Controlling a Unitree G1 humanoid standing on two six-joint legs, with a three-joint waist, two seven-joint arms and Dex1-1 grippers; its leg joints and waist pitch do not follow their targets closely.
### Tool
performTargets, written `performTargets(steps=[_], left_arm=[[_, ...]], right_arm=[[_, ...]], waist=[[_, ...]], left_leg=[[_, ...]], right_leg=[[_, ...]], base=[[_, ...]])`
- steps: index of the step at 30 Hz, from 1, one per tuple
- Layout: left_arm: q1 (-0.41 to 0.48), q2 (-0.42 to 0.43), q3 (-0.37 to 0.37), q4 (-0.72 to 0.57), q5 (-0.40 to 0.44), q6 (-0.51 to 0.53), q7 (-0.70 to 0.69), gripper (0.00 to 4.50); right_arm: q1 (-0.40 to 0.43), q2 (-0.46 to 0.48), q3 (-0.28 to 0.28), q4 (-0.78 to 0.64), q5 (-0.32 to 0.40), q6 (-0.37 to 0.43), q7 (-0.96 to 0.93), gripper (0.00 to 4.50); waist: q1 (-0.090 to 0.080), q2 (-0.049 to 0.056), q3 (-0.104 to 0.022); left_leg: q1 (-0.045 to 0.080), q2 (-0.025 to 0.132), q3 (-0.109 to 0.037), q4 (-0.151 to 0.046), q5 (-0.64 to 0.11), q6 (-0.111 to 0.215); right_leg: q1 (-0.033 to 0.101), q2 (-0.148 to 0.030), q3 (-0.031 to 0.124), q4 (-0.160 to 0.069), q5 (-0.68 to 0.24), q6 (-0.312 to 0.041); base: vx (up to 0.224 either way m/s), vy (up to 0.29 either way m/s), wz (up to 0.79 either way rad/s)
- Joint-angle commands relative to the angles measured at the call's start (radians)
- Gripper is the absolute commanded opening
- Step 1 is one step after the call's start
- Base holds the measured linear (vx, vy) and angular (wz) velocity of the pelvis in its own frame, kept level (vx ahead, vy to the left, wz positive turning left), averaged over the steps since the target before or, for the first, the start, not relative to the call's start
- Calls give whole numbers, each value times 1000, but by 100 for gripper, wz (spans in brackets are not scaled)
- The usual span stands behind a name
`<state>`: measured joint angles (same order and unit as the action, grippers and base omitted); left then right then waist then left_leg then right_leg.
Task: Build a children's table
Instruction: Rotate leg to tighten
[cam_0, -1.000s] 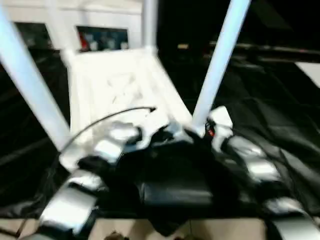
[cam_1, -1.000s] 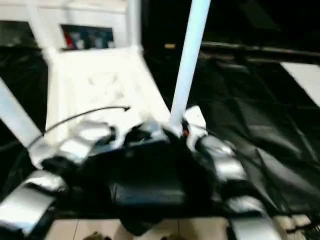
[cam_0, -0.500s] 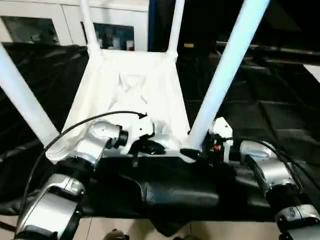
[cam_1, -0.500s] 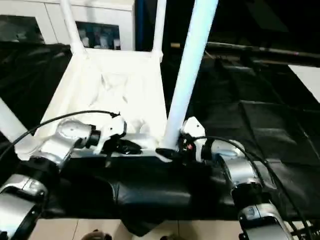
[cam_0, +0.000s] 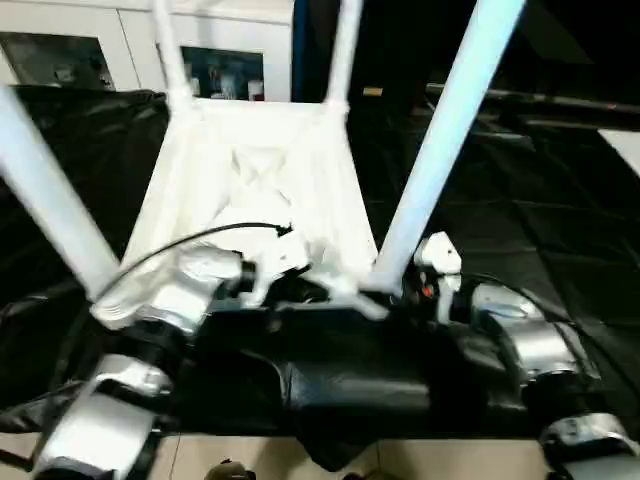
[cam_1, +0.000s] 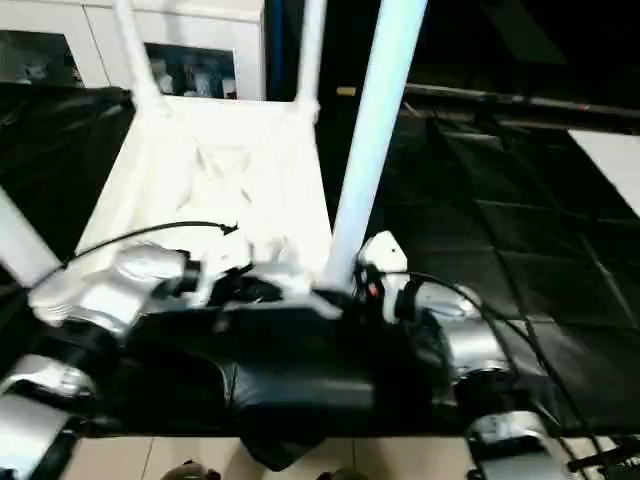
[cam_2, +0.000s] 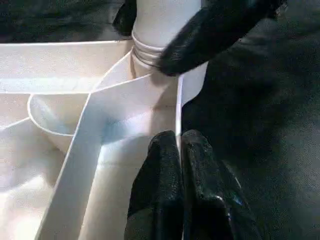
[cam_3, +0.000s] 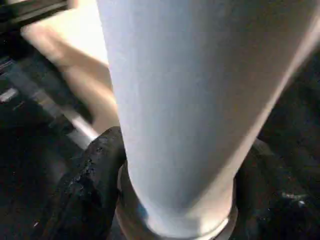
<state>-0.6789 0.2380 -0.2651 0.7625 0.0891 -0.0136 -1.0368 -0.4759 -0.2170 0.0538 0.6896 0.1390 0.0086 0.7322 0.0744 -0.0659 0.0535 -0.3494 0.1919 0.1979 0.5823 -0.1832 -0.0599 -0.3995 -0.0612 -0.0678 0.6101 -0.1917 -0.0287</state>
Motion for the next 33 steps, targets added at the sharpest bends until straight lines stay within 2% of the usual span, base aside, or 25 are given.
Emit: performTargets(steps=[1,3,4,5,6,7,8,9,10,11,14,16,17,19,21,22,23,24,25,27,32,33], left_arm=[[-16,-88,-7,45,14,33,122,0],[-32,-129,-11,67,23,50,180,0],[-35,-140,-11,73,24,54,194,0],[-38,-151,-12,79,25,56,208,0],[-48,-177,-17,93,29,59,231,0],[-56,-200,-23,103,33,57,244,0],[-65,-221,-28,113,34,51,245,0],[-69,-229,-28,119,34,45,242,0],[-70,-228,-27,119,34,44,239,0],[-74,-229,-23,122,34,39,233,0],[-80,-225,-20,128,36,35,228,0],[-71,-183,-14,118,25,16,166,0],[-71,-183,-14,118,25,16,166,0],[-59,-154,-9,95,6,7,102,0],[-43,-120,-7,61,-15,8,23,0],[-43,-120,-7,61,-15,8,23,0],[-27,-89,-9,27,-40,7,-61,0],[-20,-71,-14,12,-47,3,-101,0],[-19,-69,-15,10,-47,2,-105,0],[0,-13,-31,-19,-50,-17,-197,0],[16,58,-40,-60,-68,12,-313,0],[18,70,-39,-66,-69,15,-330,0]], right_arm=[[-24,56,-39,89,-36,65,-241,272],[-40,88,-45,111,-49,80,-335,272],[-44,97,-45,117,-53,84,-355,272],[-49,105,-45,122,-56,86,-373,272],[-59,127,-29,133,-70,80,-390,272],[-69,145,-2,141,-92,68,-393,272],[-78,158,40,143,-132,34,-389,272],[-82,162,59,145,-155,10,-391,272],[-83,164,57,145,-151,5,-386,272],[-89,173,42,152,-138,-12,-379,327],[-96,181,12,156,-101,-12,-362,343],[-99,136,7,125,-70,-35,-241,375],[-99,136,7,125,-70,-35,-241,375],[-92,92,22,97,-65,-48,-127,375],[-74,29,54,57,-68,-72,-1,375],[-74,29,54,57,-68,-72,-1,375],[-52,-20,74,9,-46,-68,112,375],[-41,-44,81,-11,-37,-66,159,375],[-40,-46,82,-13,-36,-65,164,375],[-14,-103,94,-60,-15,-58,275,375],[-3,-139,100,-91,2,-44,383,375],[-2,-145,108,-95,1,-40,405,360]], waist=[[-6,9,-48],[-13,1,-51],[-16,3,-50],[-15,2,-50],[-16,17,-52],[-16,6,-53],[-15,15,-54],[-14,9,-56],[-12,9,-57],[-11,9,-58],[-12,12,-57],[-12,11,-57],[-11,9,-58],[-11,10,-59],[-5,7,-60],[-5,7,-60],[-4,8,-59],[4,8,-62],[4,7,-61],[14,11,-61],[22,14,-59],[21,15,-59]], left_leg=[[11,48,-32,-74,-277,-12],[11,46,-35,-73,-291,-17],[12,46,-32,-71,-296,-10],[14,45,-33,-70,-296,-7],[8,42,-32,-70,-290,0],[9,42,-29,-70,-282,5],[6,41,-30,-69,-278,5],[6,40,-28,-67,-268,11],[5,39,-27,-66,-258,17],[5,39,-27,-66,-257,22],[5,41,-27,-67,-258,30],[3,43,-28,-68,-261,35],[3,42,-28,-68,-262,38],[1,44,-28,-67,-251,46],[-3,44,-24,-62,-212,73],[-4,43,-23,-62,-205,76],[-3,42,-23,-62,-199,77],[-4,44,-22,-59,-177,85],[-4,45,-21,-60,-173,90],[0,49,-22,-62,-166,96],[1,54,-19,-64,-175,73],[1,54,-19,-64,-177,67]], right_leg=[[29,-95,54,-106,-479,-113],[33,-95,51,-106,-469,-114],[27,-95,54,-106,-456,-120],[28,-95,54,-107,-453,-121],[29,-95,57,-104,-433,-124],[31,-91,56,-106,-404,-125],[33,-91,57,-103,-390,-129],[34,-91,57,-102,-369,-132],[37,-92,57,-101,-360,-135],[37,-93,57,-101,-356,-137],[38,-91,56,-101,-352,-142],[40,-91,55,-99,-343,-146],[41,-91,54,-99,-342,-147],[43,-92,55,-96,-311,-158],[48,-93,56,-88,-252,-180],[48,-93,56,-88,-248,-182],[48,-94,56,-89,-251,-182],[53,-94,56,-84,-224,-185],[51,-92,56,-83,-212,-187],[50,-92,55,-80,-193,-193],[47,-89,52,-74,-192,-210],[47,-90,52,-74,-192,-213]], base=[[0,0,0],[0,0,0],[0,0,0],[0,0,0],[0,0,0],[0,0,0],[0,0,0],[0,0,0],[0,0,0],[0,0,0],[0,0,0],[0,0,0],[0,0,0],[0,0,0],[0,0,0],[0,0,0],[0,0,0],[0,0,0],[0,0,0],[0,0,0],[0,0,0],[0,0,0]])
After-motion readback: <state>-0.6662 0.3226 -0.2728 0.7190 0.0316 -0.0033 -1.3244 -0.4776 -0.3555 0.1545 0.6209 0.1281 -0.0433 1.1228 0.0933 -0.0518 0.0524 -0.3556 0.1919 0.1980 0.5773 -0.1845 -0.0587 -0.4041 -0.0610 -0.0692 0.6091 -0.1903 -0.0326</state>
